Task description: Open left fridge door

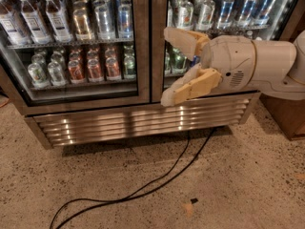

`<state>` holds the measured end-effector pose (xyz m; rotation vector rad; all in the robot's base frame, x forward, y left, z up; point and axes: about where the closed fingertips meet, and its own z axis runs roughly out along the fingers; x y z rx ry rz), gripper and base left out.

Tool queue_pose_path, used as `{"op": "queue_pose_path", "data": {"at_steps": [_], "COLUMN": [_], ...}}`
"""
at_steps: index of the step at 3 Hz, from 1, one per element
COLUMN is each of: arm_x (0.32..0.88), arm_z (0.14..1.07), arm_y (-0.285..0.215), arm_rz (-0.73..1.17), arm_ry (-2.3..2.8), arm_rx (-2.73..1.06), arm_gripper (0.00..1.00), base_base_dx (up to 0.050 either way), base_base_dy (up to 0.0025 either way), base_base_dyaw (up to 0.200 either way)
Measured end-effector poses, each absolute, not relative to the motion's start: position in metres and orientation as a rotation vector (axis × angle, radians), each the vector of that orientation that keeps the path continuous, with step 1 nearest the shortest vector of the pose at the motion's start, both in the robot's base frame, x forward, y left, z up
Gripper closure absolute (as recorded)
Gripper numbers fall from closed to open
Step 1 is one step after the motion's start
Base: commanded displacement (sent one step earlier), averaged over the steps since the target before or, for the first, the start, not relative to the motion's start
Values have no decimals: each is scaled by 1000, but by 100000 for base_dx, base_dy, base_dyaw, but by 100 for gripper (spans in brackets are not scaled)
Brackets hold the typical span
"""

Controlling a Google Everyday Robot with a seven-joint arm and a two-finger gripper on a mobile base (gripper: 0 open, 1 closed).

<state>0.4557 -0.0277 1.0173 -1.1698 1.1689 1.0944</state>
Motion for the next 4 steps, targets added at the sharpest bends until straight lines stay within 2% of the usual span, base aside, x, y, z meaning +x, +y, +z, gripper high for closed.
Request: {"op": "queue_pose_path", "data": {"at_steps": [1, 2, 4], "arm_x": [456, 456, 456], "arm_z": [1017, 1017, 1017], "arm_y": [-28, -28, -28], "arm_rz": [1094, 1094, 1094], "arm_ry": [1169, 1169, 1169], "arm_rx": [-1170, -1170, -1170], "arm_gripper": [0, 0, 0], "base_base_dx": [4546, 3179, 4756], "base_base_dy": [186, -228, -3], "base_base_dyaw": [8213, -15338, 79]}}
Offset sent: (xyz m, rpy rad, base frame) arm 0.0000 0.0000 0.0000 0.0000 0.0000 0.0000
